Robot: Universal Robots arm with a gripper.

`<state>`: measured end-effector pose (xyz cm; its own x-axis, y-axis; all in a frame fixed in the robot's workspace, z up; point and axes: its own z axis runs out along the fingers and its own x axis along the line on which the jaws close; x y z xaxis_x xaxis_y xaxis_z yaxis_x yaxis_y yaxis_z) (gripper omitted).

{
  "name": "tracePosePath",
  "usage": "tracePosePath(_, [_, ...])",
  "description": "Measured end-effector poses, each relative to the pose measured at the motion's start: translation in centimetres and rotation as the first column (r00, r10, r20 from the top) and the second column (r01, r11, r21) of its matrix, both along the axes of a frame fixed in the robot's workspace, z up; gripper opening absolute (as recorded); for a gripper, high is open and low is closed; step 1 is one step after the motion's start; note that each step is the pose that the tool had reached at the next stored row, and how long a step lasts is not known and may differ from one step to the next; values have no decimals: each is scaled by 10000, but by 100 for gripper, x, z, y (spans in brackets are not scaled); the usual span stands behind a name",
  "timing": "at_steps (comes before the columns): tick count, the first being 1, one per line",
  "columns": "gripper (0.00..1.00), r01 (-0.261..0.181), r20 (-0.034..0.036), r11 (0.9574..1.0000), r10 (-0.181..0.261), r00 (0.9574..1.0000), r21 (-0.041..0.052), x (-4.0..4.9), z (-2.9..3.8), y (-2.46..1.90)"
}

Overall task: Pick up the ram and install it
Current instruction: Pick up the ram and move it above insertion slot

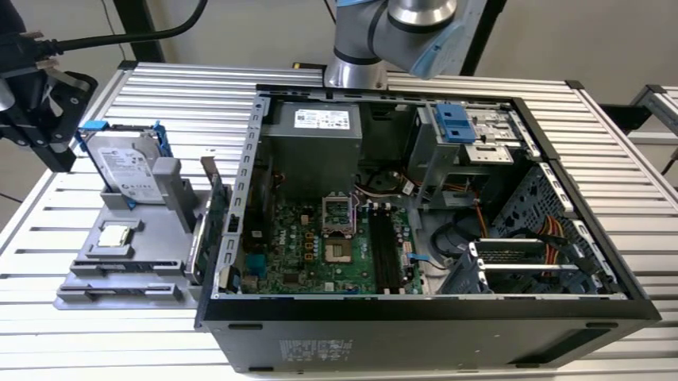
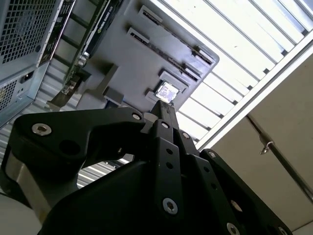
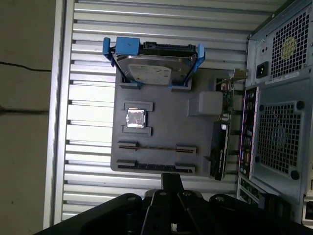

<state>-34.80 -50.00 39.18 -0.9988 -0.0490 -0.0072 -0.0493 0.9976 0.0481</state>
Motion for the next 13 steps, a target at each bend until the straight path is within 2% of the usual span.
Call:
tracePosePath(6, [0,-4,0,10000,4,10000,0,0,0,-1])
tracePosePath(13, [0,-236,0,9997,236,9997,0,-1,0,-1])
